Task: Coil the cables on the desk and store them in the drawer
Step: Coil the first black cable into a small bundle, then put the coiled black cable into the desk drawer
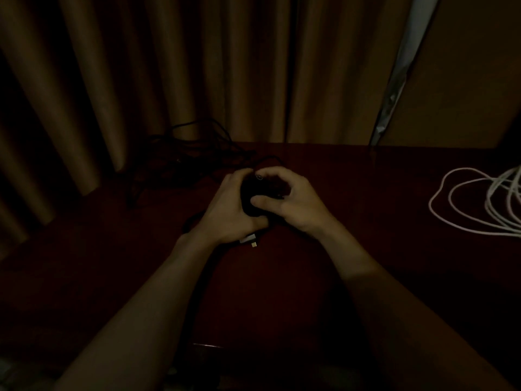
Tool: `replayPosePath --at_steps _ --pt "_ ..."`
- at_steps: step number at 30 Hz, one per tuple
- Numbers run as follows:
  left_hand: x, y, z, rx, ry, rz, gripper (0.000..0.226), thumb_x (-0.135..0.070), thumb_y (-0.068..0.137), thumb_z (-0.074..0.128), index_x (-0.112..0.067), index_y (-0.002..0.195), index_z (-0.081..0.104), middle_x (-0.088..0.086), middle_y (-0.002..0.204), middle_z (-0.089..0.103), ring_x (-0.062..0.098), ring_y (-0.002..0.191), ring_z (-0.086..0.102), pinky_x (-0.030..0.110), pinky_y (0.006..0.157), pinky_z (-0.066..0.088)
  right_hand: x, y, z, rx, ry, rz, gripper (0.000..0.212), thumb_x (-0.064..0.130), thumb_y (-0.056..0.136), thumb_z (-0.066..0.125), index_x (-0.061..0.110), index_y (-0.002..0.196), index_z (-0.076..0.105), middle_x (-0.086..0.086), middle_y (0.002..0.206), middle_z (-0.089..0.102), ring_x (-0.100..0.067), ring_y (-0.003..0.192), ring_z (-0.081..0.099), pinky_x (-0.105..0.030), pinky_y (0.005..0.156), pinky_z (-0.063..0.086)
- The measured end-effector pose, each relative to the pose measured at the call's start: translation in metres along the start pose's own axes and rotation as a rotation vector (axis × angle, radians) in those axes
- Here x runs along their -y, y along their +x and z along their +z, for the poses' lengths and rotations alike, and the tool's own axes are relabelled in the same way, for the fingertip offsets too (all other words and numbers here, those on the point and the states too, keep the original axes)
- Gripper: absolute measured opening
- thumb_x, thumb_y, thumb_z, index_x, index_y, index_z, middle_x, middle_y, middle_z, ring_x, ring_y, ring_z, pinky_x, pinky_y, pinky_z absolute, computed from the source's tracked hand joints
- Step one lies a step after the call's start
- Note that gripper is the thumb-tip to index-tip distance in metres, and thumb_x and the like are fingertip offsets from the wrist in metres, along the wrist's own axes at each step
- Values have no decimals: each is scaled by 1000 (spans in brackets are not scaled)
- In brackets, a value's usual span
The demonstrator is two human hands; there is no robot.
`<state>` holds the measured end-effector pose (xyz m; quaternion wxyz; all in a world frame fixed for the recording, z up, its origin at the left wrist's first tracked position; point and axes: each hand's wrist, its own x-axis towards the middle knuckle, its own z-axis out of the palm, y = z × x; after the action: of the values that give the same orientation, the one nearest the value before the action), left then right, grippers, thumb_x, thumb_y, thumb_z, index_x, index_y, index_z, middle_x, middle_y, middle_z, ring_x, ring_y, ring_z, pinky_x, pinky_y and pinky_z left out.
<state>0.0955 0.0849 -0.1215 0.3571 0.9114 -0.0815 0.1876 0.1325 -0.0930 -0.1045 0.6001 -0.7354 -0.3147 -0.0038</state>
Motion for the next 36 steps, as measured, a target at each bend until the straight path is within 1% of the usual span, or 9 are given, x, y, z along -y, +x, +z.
replayPosePath --at_steps 3,7,10,13,20,25,28,32,36 --pt "-2 0 -3 -10 25 -10 95 -33 62 88 -18 144 44 0 131 46 15 119 50 17 82 43 3 -3 1 19 17 71 48 -1 80 84 7 119 57 -12 121 63 -8 103 63 -18 83 55" --pt "-14 -4 -19 -20 68 43 85 -34 67 96 -20 138 53 -4 128 53 11 114 54 15 82 42 14 -9 -1 19 -42 83 54 0 78 86 10 119 52 -8 120 61 -16 107 63 -23 80 57" --pt "-31 -12 -39 -17 98 102 80 -36 68 96 -20 135 56 -3 127 56 12 113 56 24 86 47 31 -18 1 80 -92 62 73 5 78 87 19 137 48 0 128 55 -11 117 58 -19 94 53" --pt "-51 -31 -56 -7 117 148 82 -41 69 95 -20 138 55 -2 130 59 11 116 58 32 95 52 56 -32 2 115 -109 82 83 10 78 89 21 147 45 1 135 53 -13 125 55 -26 106 49" --pt "-66 -108 -76 -75 177 203 88 -74 66 78 -22 134 58 -5 123 57 10 111 58 26 89 50 98 -90 8 62 -167 98 55 26 68 96 21 112 63 1 104 68 -15 95 68 -36 80 59" --pt "-59 -164 -87 -106 230 148 55 -46 79 85 -19 122 65 -5 113 61 7 98 61 24 83 51 99 -134 32 -18 -185 88 59 29 66 97 23 111 60 2 110 64 -16 100 64 -42 83 60" --pt "-56 -195 -99 -109 284 106 37 -36 84 84 -21 113 67 -5 104 62 7 90 61 24 76 47 101 -154 47 6 -171 72 67 30 66 96 26 122 60 5 116 61 -17 107 63 -43 90 59" --pt "-45 -240 -104 -123 333 -27 20 -32 90 77 -22 103 66 -5 99 61 10 84 61 30 72 50 107 -175 65 42 -194 64 70 24 71 94 24 132 59 15 114 56 -11 107 60 -35 92 57" --pt "-29 -271 -96 -34 383 -152 23 -40 92 74 -22 105 71 -7 100 64 14 91 64 33 75 54 108 -188 82 48 -270 -3 70 27 70 95 23 132 61 7 121 56 -13 110 58 -20 80 48"
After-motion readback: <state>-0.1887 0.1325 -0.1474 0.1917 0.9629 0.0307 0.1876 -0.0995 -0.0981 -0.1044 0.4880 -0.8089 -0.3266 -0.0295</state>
